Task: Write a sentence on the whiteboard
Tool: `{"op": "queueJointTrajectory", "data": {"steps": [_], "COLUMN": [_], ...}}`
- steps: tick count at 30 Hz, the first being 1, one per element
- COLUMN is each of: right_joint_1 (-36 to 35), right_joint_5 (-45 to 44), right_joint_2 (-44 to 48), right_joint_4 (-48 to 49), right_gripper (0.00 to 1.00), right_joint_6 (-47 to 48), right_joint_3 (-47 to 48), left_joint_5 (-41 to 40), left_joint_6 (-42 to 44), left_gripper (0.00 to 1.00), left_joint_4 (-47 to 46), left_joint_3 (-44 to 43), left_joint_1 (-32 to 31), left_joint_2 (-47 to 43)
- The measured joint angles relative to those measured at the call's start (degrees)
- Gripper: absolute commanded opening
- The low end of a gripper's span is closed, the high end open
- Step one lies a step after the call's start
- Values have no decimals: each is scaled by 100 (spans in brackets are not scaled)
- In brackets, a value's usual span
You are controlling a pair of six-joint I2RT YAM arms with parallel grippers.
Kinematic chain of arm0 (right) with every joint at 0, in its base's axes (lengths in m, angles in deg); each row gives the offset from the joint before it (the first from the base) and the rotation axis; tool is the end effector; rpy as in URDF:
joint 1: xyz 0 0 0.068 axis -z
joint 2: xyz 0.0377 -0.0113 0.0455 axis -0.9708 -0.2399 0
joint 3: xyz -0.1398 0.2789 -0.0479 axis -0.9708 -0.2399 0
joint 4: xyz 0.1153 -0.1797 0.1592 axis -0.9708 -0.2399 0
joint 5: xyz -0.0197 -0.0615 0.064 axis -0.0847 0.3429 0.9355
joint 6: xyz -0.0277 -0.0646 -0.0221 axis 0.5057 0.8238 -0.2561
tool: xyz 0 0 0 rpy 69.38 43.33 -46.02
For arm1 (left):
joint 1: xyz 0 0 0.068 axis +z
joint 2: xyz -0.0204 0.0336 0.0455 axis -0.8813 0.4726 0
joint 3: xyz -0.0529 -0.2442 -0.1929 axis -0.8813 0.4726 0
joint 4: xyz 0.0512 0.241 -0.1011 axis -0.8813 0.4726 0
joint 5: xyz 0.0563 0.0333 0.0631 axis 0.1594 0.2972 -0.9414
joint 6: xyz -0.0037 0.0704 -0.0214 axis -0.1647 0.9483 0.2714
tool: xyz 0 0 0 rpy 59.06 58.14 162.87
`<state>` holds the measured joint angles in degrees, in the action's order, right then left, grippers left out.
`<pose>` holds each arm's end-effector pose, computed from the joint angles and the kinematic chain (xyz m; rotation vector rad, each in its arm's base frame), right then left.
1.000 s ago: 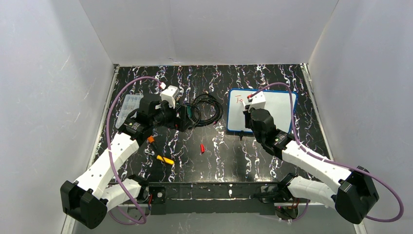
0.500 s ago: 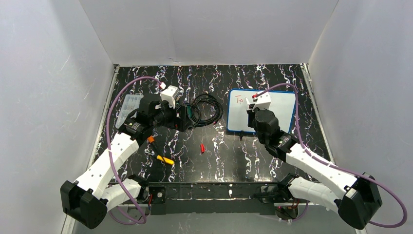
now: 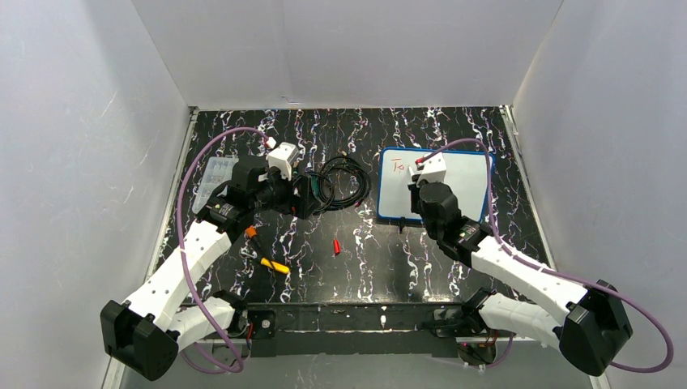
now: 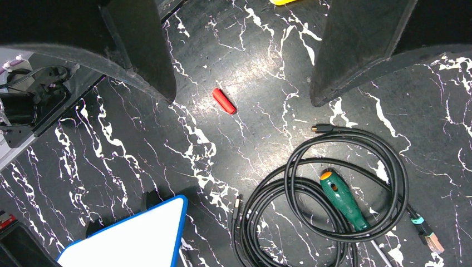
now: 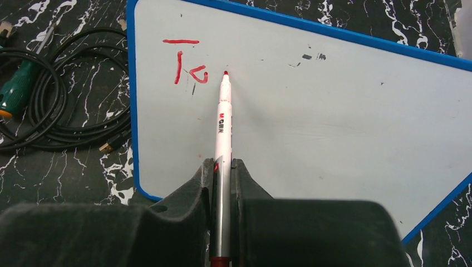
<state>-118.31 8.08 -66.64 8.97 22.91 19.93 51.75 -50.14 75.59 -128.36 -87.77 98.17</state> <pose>0.1933 0.1271 0.2995 -0.1315 1.8075 0.0339 0.2074 -0.1192 0.3525 0.4576 2.0154 -0.6646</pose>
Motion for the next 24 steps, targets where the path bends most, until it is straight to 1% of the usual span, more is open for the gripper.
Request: {"op": "queueJointTrajectory", "data": {"steps": [7,17,24], "right_joint_1": [0,0,0], "right_joint_5": [-9,197,289], "right_joint_2": [-131,-107,-4], "right_joint_4": [114,120,-9], "right_gripper": [1,1,1], "right_joint_6": [61,111,-2], "right_joint_3": [0,-9,-232], "left_joint_5": [11,13,15], "left_joint_6": [-2,-2,-4], "left_gripper": [88,88,88], "left_joint_4": [0,0,0], "left_joint_3": [0,0,0], "left_joint_1": [0,0,0], "left_joint_2": [0,0,0]}}
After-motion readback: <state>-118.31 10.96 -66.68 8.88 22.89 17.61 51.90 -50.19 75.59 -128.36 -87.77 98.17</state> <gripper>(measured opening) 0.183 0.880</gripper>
